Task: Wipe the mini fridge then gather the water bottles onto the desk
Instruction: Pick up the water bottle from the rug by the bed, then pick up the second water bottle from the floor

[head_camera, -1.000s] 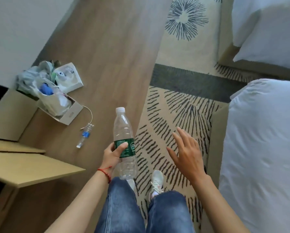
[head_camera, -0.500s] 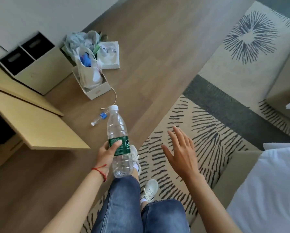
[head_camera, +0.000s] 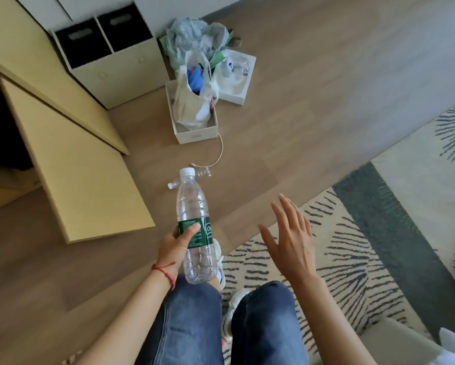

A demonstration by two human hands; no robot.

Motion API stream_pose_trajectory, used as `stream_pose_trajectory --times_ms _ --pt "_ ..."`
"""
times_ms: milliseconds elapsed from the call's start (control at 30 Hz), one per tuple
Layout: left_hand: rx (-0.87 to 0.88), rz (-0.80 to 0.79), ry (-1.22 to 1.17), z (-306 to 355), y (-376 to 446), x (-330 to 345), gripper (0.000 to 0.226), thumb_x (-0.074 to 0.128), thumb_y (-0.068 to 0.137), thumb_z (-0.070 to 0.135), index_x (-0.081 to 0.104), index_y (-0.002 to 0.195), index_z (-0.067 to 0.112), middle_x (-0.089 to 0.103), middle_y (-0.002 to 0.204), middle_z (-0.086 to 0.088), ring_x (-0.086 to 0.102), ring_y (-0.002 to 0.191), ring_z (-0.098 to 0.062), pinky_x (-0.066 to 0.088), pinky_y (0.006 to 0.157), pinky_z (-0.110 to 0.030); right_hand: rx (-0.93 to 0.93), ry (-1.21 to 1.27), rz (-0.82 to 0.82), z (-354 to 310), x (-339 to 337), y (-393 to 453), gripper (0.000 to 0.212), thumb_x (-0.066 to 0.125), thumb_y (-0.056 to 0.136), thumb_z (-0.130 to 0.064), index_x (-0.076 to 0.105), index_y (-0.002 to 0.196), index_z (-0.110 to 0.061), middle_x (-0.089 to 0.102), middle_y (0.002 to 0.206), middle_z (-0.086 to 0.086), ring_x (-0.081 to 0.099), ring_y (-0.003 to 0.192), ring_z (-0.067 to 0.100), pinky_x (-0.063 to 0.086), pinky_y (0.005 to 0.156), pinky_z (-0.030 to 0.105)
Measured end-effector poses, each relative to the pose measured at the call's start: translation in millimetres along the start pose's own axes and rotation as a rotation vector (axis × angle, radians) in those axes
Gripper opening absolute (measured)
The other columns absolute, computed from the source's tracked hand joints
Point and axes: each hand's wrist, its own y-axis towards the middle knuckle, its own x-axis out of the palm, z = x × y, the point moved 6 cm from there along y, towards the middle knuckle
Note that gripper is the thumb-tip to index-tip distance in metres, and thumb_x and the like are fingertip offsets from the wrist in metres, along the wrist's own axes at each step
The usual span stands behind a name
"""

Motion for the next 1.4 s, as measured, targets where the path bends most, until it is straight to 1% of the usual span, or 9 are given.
stream_pose_trajectory --times_ms 200,333,400,533,633,867,1100,1267,1400 --pt "-0.06 0.118 -0.12 -2.2 42.0 -16.6 0.049 0.069 0.058 0.05 0.066 0.093 0.016 0.071 0.082 -0.002 0.068 0.062 -0.005 0.047 0.047 -0.011 -0.142 -0.008 -0.109 -27.9 43.3 67.8 0.051 0.047 0.086 -0.042 0.051 0.124 -0.007 0.049 0.136 0.015 0.047 0.124 0.031 0.04 0.098 0.044" --pt "-0.105 0.207 -0.211 -11.3 71.9 -25.3 0.02 0.07 0.075 0.038 0.065 0.087 0.023 0.07 0.08 0.005 0.067 0.069 -0.007 0.049 0.057 -0.019 -0.229 -0.008 -0.179 -43.4 79.1 111.3 0.05 0.043 0.088 -0.043 0.051 0.124 -0.009 0.049 0.137 0.014 0.046 0.125 0.03 0.038 0.1 0.041" --pt "-0.122 0.241 -0.247 -14.7 87.9 -27.0 0.024 0.07 0.071 0.04 0.064 0.088 0.024 0.07 0.082 0.003 0.067 0.075 -0.011 0.049 0.061 -0.023 -0.282 0.01 -0.222 -50.5 98.9 132.8 0.051 0.039 0.088 -0.044 0.051 0.124 -0.009 0.048 0.138 0.014 0.045 0.126 0.03 0.037 0.1 0.041" --pt "-0.14 0.362 -0.362 -24.1 121.6 -30.4 0.029 0.069 0.076 0.035 0.063 0.095 0.014 0.068 0.078 0.0 0.067 0.065 -0.005 0.049 0.046 -0.014 -0.419 0.002 -0.286 -60.4 140.8 174.7 0.048 0.049 0.085 -0.037 0.052 0.122 -0.007 0.05 0.135 0.017 0.047 0.123 0.032 0.04 0.098 0.044" --pt "-0.173 0.434 -0.505 -36.4 146.8 -30.4 0.029 0.066 0.08 0.028 0.061 0.104 0.013 0.068 0.091 -0.006 0.067 0.083 -0.02 0.055 0.053 -0.021 -0.521 -0.009 -0.322 -67.5 169.9 203.0 0.048 0.055 0.083 -0.034 0.053 0.12 -0.005 0.052 0.133 0.018 0.05 0.121 0.033 0.042 0.096 0.045" --pt "-0.206 0.531 -0.61 -85.5 209.4 -28.9 0.014 0.068 0.078 0.025 0.063 0.091 0.022 0.069 0.088 -0.003 0.068 0.084 -0.019 0.056 0.053 -0.023 -0.642 0.001 -0.403 -75.1 256.7 251.5 0.046 0.063 0.083 -0.029 0.054 0.12 -0.004 0.053 0.131 0.019 0.052 0.118 0.034 0.043 0.094 0.044" --pt "-0.247 0.544 -0.688 -154.8 297.0 -30.6 0.018 0.067 0.077 0.025 0.061 0.092 0.018 0.066 0.094 -0.007 0.065 0.089 -0.021 0.057 0.055 -0.022 -0.676 -0.099 -0.563 -59.7 390.4 286.5 0.047 0.055 0.088 -0.033 0.049 0.125 -0.006 0.046 0.138 0.016 0.045 0.122 0.033 0.034 0.1 0.042" --pt "-0.229 0.521 -0.714 -202.8 363.7 -39.2 0.022 0.066 0.075 0.026 0.059 0.093 0.018 0.065 0.094 -0.007 0.066 0.084 -0.019 0.055 0.052 -0.019 -0.672 -0.135 -0.622 -40.0 487.6 308.5 0.049 0.052 0.089 -0.035 0.044 0.13 -0.009 0.042 0.141 0.013 0.039 0.127 0.029 0.027 0.103 0.038" --pt "-0.212 0.554 -0.679 -239.3 406.6 -43.9 0.009 0.064 0.081 0.022 0.059 0.088 0.025 0.066 0.085 0.001 0.066 0.061 0.003 0.047 0.044 -0.011 -0.636 -0.112 -0.629 -33.8 550.7 327.1 0.045 0.054 0.088 -0.034 0.047 0.126 -0.01 0.051 0.131 0.01 0.043 0.122 0.028 0.028 0.098 0.035"
